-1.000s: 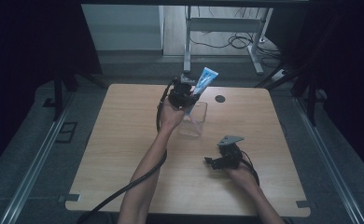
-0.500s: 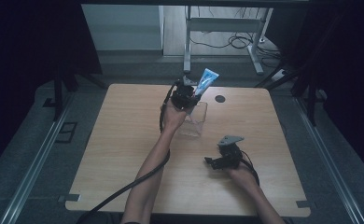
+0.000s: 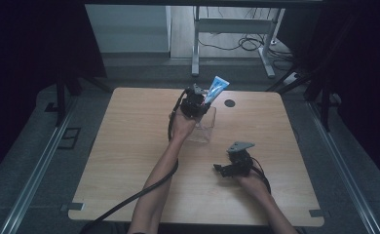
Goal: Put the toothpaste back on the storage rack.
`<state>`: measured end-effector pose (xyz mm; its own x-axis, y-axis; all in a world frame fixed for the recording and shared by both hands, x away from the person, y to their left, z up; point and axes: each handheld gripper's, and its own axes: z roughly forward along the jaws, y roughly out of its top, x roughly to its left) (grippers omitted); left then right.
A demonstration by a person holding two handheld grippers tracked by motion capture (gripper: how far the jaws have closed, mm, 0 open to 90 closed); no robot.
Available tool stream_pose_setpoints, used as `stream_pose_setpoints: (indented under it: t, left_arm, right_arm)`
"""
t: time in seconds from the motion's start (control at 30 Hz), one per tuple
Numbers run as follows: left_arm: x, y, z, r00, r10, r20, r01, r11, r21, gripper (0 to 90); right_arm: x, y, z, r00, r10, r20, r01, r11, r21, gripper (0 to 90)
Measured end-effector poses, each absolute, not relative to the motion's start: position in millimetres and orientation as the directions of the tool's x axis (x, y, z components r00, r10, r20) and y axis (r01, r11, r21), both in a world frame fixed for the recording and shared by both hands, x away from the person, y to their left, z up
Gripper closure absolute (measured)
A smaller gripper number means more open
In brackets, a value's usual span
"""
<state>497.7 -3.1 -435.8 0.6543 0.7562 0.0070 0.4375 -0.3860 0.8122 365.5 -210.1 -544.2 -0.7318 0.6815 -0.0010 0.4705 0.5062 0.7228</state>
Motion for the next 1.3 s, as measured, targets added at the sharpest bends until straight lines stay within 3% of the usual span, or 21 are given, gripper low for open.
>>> stream_pose_setpoints:
  t: [0.43, 1.3]
  left_arm:
    - [495.5, -5.6, -443.2, 0.664, 0.746, 0.052, 0.423, -0.432, 0.796, 72.7]
    - [495.2, -5.7, -452.2, 0.702, 0.710, 0.061, 0.437, -0.496, 0.750, 70.3]
  right_arm:
    - [365.5, -210.1, -544.2, -0.732, 0.681, -0.001, 0.470, 0.506, 0.723, 12.2]
    - [365.4, -209.9, -544.3, -0.731, 0.682, -0.002, 0.470, 0.505, 0.724, 12.2]
